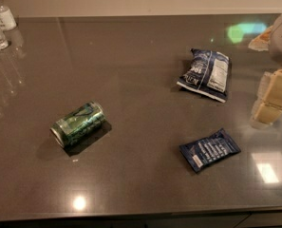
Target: Pick green can
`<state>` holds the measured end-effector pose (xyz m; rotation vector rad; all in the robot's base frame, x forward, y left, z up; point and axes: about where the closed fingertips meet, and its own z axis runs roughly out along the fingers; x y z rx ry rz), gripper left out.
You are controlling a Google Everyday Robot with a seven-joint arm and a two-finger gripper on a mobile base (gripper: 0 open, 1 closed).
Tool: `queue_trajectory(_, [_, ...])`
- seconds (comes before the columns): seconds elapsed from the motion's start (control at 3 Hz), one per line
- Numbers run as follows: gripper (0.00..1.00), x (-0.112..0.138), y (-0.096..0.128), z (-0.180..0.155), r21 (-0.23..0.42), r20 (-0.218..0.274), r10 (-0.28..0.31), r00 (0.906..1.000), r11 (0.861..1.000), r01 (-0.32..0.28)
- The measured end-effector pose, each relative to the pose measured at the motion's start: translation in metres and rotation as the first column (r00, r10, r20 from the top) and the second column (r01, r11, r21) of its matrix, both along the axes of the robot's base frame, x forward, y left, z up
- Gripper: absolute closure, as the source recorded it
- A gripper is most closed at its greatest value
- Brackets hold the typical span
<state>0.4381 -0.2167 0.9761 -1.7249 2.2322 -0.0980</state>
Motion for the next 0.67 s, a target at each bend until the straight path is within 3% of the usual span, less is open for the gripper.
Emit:
queue_trajectory(0.33, [0.0, 0.0, 0.0, 0.0, 0.0, 0.0, 0.0, 1.0, 1.0, 0.0])
queue_trajectory(0.67, [0.0, 0.014, 0.026, 0.0, 0.001, 0.015, 0.074, 0.9971, 0.997, -0.074])
